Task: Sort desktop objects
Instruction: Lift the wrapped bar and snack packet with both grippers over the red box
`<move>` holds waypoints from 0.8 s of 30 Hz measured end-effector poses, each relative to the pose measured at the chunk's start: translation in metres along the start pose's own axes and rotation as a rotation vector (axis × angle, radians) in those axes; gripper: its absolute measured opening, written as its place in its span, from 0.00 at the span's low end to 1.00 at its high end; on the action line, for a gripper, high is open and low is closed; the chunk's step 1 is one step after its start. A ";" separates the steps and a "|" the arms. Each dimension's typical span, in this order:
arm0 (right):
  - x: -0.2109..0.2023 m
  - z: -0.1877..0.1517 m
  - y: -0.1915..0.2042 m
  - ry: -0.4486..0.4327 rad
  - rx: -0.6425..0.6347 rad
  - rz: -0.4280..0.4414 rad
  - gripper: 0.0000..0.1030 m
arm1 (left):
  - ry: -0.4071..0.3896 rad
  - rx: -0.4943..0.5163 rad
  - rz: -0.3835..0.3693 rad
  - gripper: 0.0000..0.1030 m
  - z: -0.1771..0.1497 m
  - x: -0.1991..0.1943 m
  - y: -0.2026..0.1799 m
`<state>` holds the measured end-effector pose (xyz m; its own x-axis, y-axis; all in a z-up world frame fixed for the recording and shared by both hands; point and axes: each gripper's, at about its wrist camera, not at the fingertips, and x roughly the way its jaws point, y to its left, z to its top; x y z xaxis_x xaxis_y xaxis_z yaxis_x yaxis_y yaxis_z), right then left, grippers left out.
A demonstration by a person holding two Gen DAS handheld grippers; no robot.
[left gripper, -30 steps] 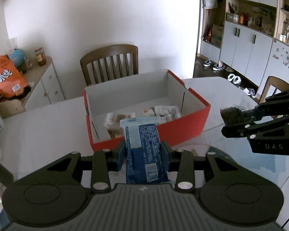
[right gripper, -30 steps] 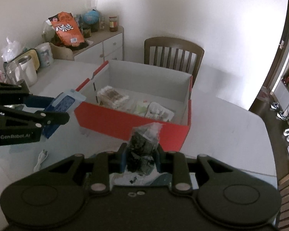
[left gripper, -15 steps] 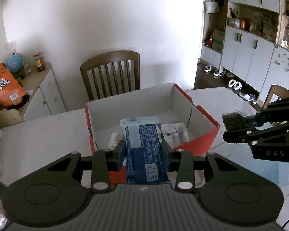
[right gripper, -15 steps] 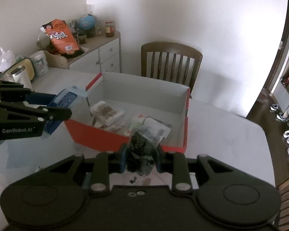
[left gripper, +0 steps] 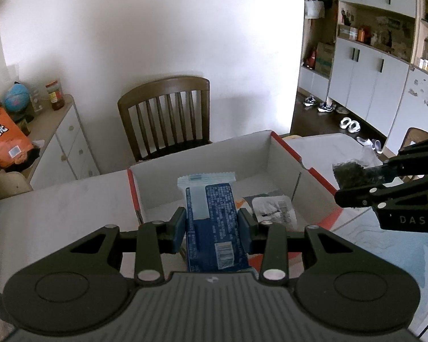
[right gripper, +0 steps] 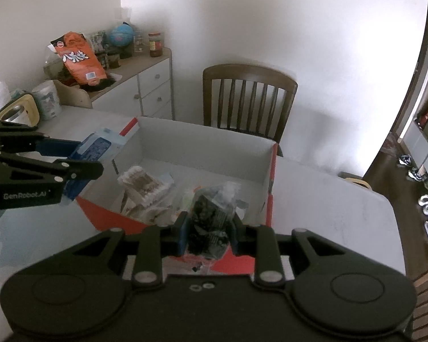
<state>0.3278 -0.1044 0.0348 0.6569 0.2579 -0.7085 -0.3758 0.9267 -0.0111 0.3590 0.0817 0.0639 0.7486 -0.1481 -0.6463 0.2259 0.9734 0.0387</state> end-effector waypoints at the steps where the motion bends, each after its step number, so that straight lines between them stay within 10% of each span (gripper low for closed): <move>1: 0.000 0.000 0.000 0.000 0.001 0.000 0.26 | 0.001 -0.001 0.000 0.36 0.000 0.002 0.002; 24: 0.064 0.016 -0.005 0.057 0.031 -0.006 0.26 | 0.096 -0.003 -0.037 0.36 -0.002 0.080 0.025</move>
<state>0.3824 -0.0882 0.0008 0.6204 0.2375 -0.7475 -0.3510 0.9363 0.0061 0.4229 0.0943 0.0118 0.6764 -0.1665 -0.7175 0.2502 0.9681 0.0112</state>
